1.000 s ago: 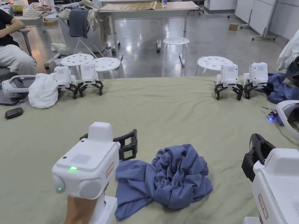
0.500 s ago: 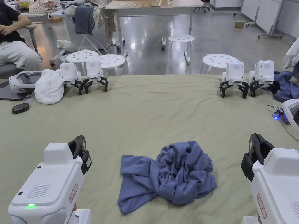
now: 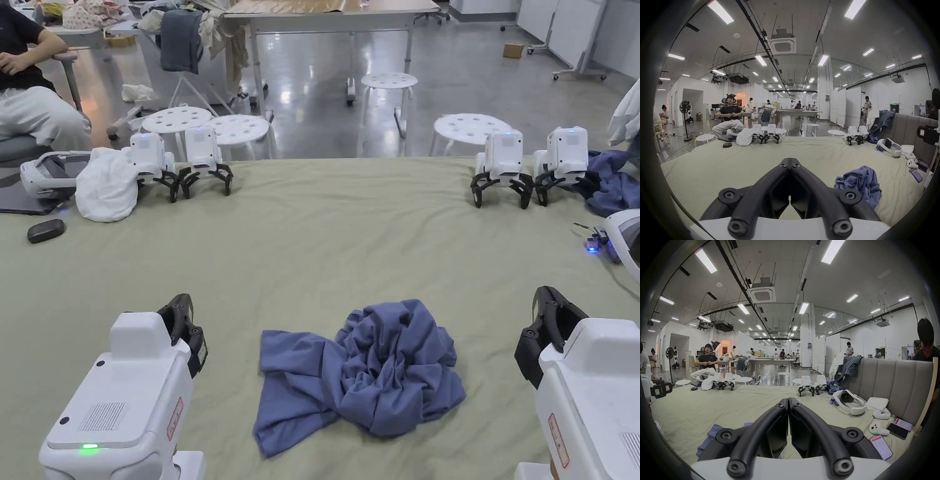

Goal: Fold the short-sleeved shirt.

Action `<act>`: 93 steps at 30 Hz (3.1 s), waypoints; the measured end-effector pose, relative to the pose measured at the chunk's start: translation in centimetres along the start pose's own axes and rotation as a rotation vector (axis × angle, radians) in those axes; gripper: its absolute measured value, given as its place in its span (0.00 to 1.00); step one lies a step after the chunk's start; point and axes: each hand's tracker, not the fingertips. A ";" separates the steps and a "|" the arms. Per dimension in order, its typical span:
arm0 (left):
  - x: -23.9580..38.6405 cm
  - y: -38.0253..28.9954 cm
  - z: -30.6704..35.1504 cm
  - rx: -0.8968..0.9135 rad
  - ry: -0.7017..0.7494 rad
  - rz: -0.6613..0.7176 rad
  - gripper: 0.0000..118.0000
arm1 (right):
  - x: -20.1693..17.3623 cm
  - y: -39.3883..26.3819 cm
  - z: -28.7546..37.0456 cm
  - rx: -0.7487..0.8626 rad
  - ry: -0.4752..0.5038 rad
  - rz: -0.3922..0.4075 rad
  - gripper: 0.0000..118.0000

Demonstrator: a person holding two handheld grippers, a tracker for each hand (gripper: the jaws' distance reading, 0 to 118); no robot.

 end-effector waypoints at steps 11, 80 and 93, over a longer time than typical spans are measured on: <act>0.4 0.7 -0.4 0.008 -0.012 0.002 0.00 | 0.0 0.0 -0.2 0.007 0.000 0.001 0.04; 4.2 -5.1 -10.3 -0.880 -0.277 -0.016 0.00 | 1.6 -6.7 -20.5 -0.613 0.160 -0.086 0.05; 3.3 -6.6 -10.8 -0.909 -0.271 0.017 0.00 | -1.3 -12.4 -27.2 -0.829 0.196 -0.062 0.86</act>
